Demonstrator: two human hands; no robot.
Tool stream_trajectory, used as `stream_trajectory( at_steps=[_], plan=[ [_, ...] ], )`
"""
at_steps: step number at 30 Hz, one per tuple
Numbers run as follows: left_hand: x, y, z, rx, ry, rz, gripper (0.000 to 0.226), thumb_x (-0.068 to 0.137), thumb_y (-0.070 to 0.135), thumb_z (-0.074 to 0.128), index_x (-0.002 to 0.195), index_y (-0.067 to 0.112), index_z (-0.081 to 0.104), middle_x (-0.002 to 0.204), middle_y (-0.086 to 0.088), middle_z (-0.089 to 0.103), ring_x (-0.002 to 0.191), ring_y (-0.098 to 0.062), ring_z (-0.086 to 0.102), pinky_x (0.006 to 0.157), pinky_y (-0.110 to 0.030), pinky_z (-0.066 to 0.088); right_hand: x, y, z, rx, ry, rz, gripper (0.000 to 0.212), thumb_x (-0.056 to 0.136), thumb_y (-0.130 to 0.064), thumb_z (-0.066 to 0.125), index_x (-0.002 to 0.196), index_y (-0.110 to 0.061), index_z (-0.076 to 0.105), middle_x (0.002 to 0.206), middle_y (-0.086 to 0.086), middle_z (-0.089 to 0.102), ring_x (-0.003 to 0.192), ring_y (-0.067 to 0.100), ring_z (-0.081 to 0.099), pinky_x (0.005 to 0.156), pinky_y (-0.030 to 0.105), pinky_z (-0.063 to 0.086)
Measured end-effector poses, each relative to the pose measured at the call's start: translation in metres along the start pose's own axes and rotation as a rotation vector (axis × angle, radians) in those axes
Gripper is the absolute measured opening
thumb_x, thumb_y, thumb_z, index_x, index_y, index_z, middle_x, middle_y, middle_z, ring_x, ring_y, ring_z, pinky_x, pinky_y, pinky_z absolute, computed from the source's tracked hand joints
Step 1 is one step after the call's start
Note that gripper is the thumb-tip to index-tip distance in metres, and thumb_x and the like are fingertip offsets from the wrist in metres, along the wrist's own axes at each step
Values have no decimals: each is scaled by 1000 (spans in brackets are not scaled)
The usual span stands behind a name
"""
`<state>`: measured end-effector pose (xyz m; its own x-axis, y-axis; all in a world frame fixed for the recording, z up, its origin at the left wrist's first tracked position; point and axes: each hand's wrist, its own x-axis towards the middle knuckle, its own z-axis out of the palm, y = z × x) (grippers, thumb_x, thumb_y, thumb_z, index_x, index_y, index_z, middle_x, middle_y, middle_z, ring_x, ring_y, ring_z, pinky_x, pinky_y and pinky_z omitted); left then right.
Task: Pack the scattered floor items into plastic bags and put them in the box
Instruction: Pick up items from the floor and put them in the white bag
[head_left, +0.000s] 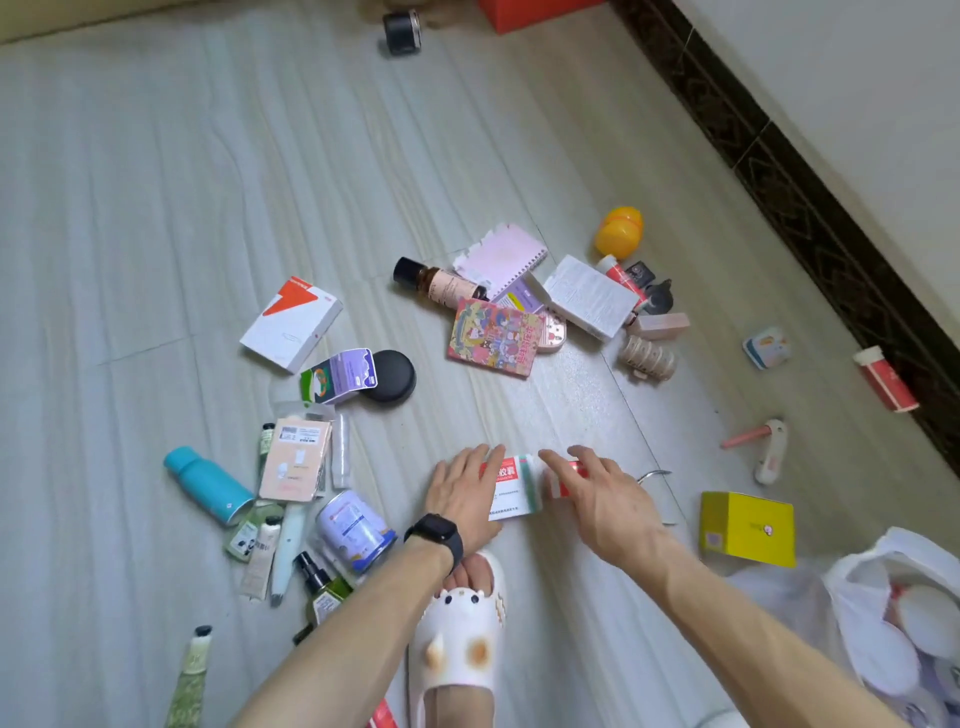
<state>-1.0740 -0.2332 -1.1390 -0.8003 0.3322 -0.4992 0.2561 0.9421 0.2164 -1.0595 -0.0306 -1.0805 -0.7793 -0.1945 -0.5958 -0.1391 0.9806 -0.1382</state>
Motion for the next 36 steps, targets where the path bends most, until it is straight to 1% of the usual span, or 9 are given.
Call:
stream_trajectory(
  at_steps=[4,9,12,15,19,22,27,30,36],
  plan=[
    [8,-7,1,-62,104,-8,79,74,52,66,142,24,39,134,3,48,120,-26,48,94,-38,41,6,14,-14,332,-59,106,53,92,-45,59,139,-30,39,110,2,56,97,28,57,78,34,47],
    [8,-2,-35,-154,63,-56,80,73,62,65,139,27,37,131,1,47,118,-27,46,95,-40,42,-38,58,-72,493,-89,234,49,86,-45,67,130,-30,51,102,-2,61,90,20,57,74,28,41],
    [2,31,-77,-223,26,58,86,69,59,70,141,26,36,133,-1,47,118,-28,46,94,-41,43,-98,85,-98,561,-22,278,46,84,-44,71,125,-32,53,101,-4,63,83,13,60,71,24,43],
    [-7,84,-119,-187,47,242,91,66,57,74,142,25,35,132,-1,47,116,-26,47,93,-41,45,-169,110,-102,832,218,371,34,84,-41,74,113,-39,56,99,-6,69,72,4,66,67,19,49],
    [-23,165,-157,-72,124,520,89,66,60,72,140,26,35,126,2,49,110,-22,48,88,-39,48,-264,138,-57,1288,768,614,31,89,-27,74,116,-23,60,104,5,72,82,19,70,68,34,55],
    [-31,221,-170,97,110,706,89,67,62,70,141,26,33,123,3,48,107,-21,49,85,-40,50,-311,153,7,1294,962,910,36,88,-30,73,118,-21,56,110,5,70,87,19,68,74,35,55],
    [-32,305,-157,219,90,879,85,68,57,72,137,25,35,123,2,47,106,-23,47,80,-36,47,-329,146,93,1149,887,1036,47,92,-36,67,133,-28,46,119,0,63,105,20,61,85,31,43],
    [-35,344,-132,85,3,850,89,68,57,73,141,24,35,126,1,48,110,-23,48,90,-39,47,-319,138,132,1045,813,940,51,96,-34,61,141,-26,40,138,-2,54,123,18,54,96,31,42],
    [-49,381,-68,-314,-215,641,88,64,59,78,137,25,43,122,4,47,111,-13,52,98,-31,45,-317,145,166,810,458,748,54,93,-44,57,141,-35,35,140,-6,53,125,18,52,94,36,45]
  ],
)
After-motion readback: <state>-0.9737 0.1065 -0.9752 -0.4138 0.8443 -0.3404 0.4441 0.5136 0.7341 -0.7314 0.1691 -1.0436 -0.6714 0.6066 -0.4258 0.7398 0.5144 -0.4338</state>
